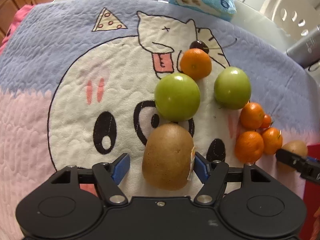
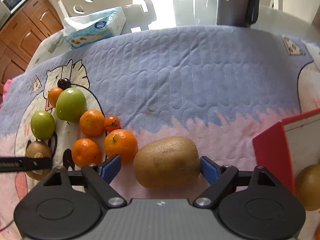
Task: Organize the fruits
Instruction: 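Grasp a kiwi with the left tool while the right grasps the potato, then carry kiwi and potato into the red box and open both tools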
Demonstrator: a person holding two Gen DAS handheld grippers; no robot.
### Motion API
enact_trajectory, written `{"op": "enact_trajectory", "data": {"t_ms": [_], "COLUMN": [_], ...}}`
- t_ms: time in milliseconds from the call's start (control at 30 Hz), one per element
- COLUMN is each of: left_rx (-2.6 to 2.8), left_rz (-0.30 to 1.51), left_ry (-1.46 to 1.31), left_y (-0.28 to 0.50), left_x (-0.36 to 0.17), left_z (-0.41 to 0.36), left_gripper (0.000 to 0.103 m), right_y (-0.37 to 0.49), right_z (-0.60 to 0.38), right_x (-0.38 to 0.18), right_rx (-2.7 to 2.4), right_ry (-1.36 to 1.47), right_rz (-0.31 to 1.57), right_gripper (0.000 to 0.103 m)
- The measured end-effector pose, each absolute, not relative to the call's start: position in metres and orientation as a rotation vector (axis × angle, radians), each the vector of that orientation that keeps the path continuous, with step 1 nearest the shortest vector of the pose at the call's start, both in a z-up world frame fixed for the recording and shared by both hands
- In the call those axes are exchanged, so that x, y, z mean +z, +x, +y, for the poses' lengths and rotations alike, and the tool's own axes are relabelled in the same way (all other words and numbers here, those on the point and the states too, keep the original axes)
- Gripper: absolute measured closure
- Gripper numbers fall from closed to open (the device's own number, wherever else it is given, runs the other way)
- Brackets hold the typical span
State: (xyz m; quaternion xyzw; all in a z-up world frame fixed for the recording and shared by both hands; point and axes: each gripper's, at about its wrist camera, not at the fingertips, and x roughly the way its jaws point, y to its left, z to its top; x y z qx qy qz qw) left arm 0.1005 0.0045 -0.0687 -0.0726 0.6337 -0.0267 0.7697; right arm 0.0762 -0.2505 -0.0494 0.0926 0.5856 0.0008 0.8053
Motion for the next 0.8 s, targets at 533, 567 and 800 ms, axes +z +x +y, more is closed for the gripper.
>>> {"op": "enact_trajectory", "data": {"t_ms": [533,567,800], "left_rx": [-0.056,-0.055,-0.061], "left_rz": [1.343,1.333,1.298], "left_ry": [-0.053,-0.049,-0.073], "left_y": [0.095,0.093,0.084], "left_x": [-0.074,-0.071,-0.061], "left_z": [-0.023,-0.018,-0.012], "left_gripper": [0.019,0.029,0.045], "right_y": [0.074,0.073,0.065], "right_z": [-0.251,-0.253,-0.261], "right_x": [-0.047,-0.044,-0.038], "right_rx": [0.007,0.002,-0.009], "right_ry": [0.212,0.215,0.276], "right_rz": [1.209,1.193,1.169], "right_gripper": [0.021,0.024,0.033]}}
